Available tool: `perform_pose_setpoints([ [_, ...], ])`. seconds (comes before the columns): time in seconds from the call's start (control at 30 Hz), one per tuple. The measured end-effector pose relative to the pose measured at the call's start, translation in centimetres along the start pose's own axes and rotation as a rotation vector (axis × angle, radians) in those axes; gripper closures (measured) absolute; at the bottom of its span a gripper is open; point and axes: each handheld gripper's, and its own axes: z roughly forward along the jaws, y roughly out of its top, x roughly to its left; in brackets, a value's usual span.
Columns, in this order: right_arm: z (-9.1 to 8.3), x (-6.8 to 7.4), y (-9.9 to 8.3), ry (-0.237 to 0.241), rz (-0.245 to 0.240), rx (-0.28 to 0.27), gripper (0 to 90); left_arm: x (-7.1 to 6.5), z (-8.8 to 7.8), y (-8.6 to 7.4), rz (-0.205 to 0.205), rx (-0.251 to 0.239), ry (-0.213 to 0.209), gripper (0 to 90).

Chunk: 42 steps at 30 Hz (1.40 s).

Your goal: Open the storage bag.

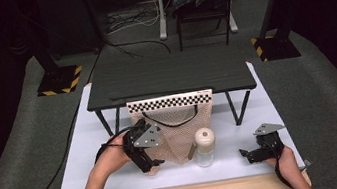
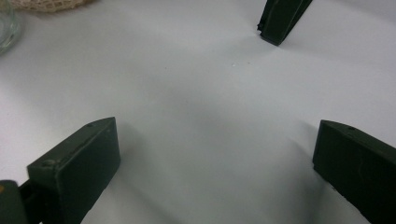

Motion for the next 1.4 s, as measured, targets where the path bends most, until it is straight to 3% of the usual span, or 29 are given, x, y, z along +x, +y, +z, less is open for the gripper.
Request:
perform_pose_setpoints([
  [0.77, 0.0, 0.0, 0.0, 0.001, -0.001, -0.001, 0.0, 1.5, 0.6, 1.2, 0.025, -0.045, -0.004, 1.5],
  [1.4, 0.0, 0.0, 0.0, 0.002, 0.0, -0.002, 0.0, 2.2, 2.0, 1.8, 0.025, -0.045, -0.012, 1.4],
])
